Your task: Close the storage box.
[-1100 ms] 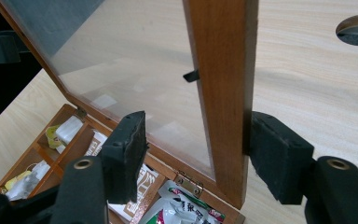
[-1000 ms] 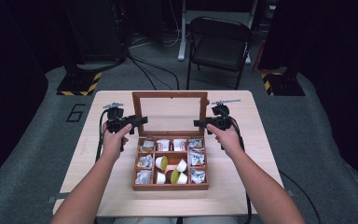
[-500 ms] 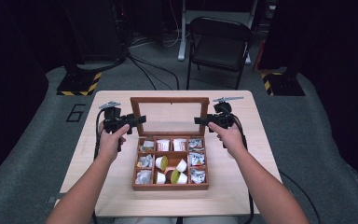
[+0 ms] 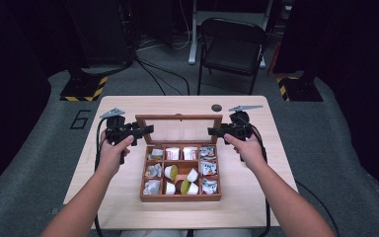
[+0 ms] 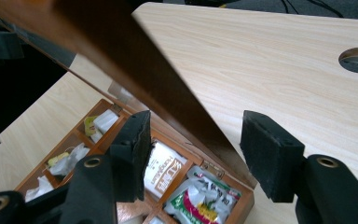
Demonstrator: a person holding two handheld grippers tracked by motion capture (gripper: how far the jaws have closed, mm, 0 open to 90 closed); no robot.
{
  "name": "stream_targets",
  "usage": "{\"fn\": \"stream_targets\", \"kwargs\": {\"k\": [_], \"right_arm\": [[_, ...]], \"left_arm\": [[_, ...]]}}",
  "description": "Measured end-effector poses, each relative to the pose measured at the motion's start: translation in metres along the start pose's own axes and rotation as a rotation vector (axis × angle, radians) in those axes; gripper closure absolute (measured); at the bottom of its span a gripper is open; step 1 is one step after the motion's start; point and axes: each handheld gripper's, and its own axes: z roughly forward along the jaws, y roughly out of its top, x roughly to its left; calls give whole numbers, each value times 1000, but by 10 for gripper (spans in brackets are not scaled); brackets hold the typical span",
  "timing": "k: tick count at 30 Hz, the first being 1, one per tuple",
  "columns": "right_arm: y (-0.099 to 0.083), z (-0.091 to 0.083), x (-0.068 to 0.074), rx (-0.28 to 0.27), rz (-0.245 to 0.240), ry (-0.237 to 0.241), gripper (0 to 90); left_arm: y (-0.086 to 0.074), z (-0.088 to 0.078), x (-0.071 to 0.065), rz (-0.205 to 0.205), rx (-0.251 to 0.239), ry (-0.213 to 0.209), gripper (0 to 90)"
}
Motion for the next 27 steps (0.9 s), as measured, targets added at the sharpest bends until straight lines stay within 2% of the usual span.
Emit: {"fn": "stream_targets", "kwargs": {"k": [2, 4, 11, 12, 16, 17, 23, 27], "right_arm": [[-5, -9, 4, -12, -2, 15, 428], [-6, -10, 5, -13, -9, 17, 428], [-19, -27, 14, -31, -26, 32, 456], [-22, -30, 16, -34, -38, 31, 457], [-27, -33, 20, -38, -52, 35, 456], [-30, -36, 24, -35, -73, 35, 456], [-35, -41, 31, -42, -93, 32, 454], [-40, -45, 35, -39, -107, 26, 456]], "left_arm": [[-1, -6, -6, 19, 5, -12, 371], [-1, -9, -8, 21, 8, -17, 371], [-12, -17, -19, 58, 35, -14, 351], [-15, -19, -20, 76, 40, -18, 350], [-19, -21, -23, 100, 45, -17, 348], [-22, -24, -25, 112, 51, -17, 341], [-27, -31, -28, 122, 45, -11, 326], [-31, -37, -33, 108, 45, -5, 323]]}}
